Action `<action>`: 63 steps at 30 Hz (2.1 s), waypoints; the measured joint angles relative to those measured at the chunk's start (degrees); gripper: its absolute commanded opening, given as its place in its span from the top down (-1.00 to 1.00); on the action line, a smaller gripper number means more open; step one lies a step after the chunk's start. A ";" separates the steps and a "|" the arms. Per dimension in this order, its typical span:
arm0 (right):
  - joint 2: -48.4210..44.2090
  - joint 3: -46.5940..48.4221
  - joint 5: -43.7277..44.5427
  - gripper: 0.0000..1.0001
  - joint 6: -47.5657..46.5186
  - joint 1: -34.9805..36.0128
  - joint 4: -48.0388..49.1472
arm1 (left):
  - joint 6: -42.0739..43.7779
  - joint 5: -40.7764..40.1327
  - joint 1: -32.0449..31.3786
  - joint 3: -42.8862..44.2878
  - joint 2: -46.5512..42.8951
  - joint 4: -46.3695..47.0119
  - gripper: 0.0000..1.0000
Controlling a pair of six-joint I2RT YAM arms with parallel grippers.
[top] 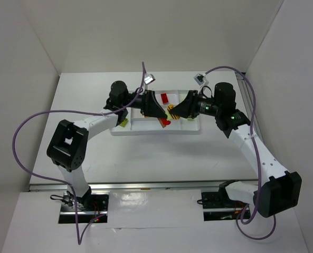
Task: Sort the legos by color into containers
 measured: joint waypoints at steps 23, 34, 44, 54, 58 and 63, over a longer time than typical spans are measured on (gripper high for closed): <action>29.46 16.24 43.89 0.40 -4.52 9.79 -6.27 | 35.06 -29.07 12.33 -2.08 -15.87 -63.25 1.00; 43.67 23.10 51.04 0.21 -4.52 10.03 -8.72 | 38.29 -34.86 14.51 -2.05 -16.09 -71.71 1.00; 45.75 25.86 52.39 -0.59 -4.96 10.19 -9.99 | 38.38 -35.21 14.73 -2.14 -17.00 -72.28 1.00; 16.92 8.07 32.00 -0.65 -5.51 6.10 -4.17 | 39.39 -24.94 14.58 -5.22 -18.75 -64.41 1.00; 7.39 4.81 19.30 -0.65 -5.99 3.15 0.96 | 36.04 -16.87 13.68 -7.10 -18.18 -54.80 1.00; 5.20 -1.16 6.10 -0.65 -4.00 3.39 5.66 | 30.32 -8.02 12.24 -7.17 -15.80 -42.45 1.00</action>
